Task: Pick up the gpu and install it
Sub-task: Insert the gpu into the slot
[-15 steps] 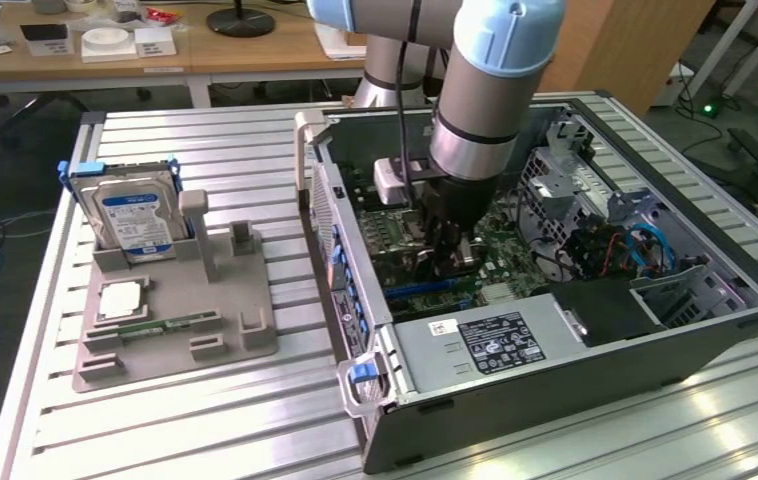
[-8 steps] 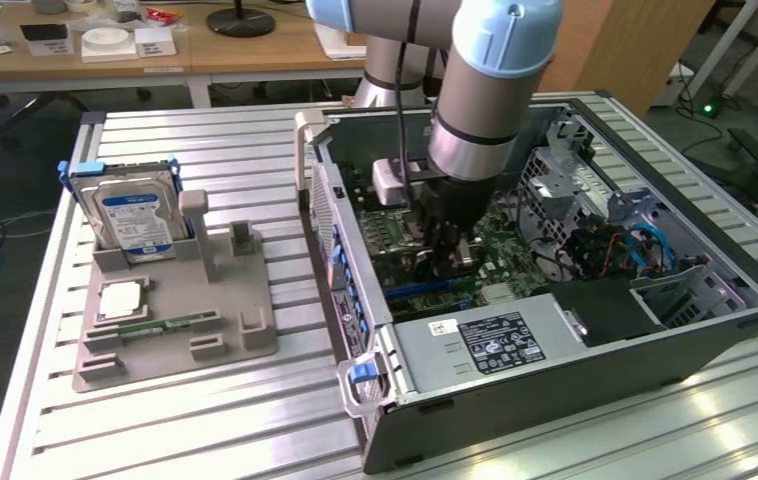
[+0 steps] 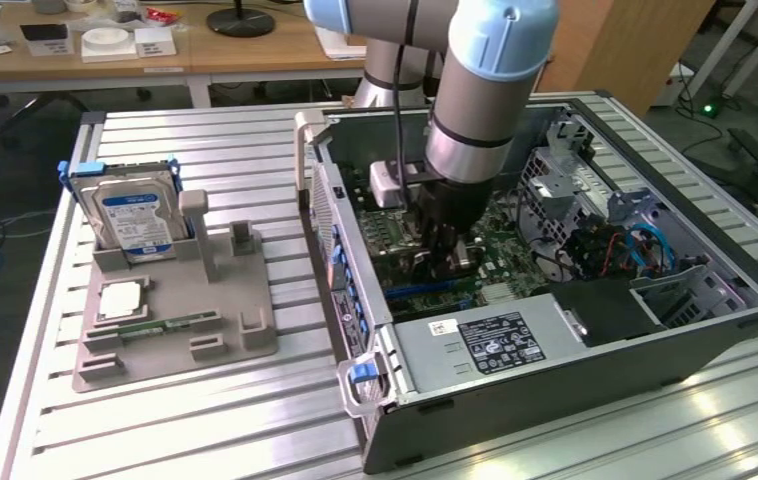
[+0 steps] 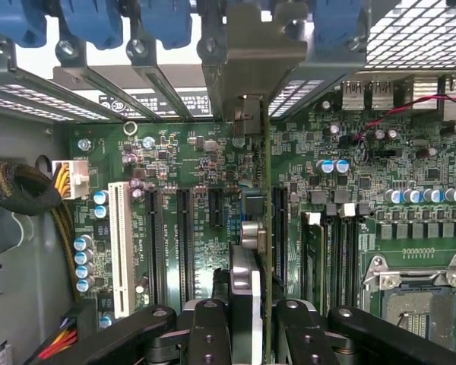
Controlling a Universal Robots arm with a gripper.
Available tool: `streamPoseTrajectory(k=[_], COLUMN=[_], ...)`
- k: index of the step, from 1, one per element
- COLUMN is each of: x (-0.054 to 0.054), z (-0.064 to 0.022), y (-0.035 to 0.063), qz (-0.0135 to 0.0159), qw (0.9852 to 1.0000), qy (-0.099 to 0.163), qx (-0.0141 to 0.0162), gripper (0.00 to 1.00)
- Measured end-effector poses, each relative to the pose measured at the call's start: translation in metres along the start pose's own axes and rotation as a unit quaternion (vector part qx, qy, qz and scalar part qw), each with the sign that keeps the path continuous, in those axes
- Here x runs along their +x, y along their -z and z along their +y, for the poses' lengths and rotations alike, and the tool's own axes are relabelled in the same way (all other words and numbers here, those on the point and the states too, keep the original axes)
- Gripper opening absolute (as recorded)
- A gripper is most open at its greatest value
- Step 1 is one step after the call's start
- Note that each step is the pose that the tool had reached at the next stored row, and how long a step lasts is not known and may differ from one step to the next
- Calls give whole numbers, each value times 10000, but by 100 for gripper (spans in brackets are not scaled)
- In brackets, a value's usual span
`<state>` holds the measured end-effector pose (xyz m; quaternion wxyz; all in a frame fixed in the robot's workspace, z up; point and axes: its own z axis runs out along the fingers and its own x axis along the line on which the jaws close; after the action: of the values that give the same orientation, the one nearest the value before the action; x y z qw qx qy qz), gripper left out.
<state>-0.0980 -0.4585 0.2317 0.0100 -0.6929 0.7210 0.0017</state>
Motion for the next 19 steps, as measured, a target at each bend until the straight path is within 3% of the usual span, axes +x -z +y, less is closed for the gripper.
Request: streamPoseTrajectory(k=[19], x=[2], z=[1], y=[-35], qz=[-2], qw=[10000], qy=[-1], qx=[-1], gripper=[28])
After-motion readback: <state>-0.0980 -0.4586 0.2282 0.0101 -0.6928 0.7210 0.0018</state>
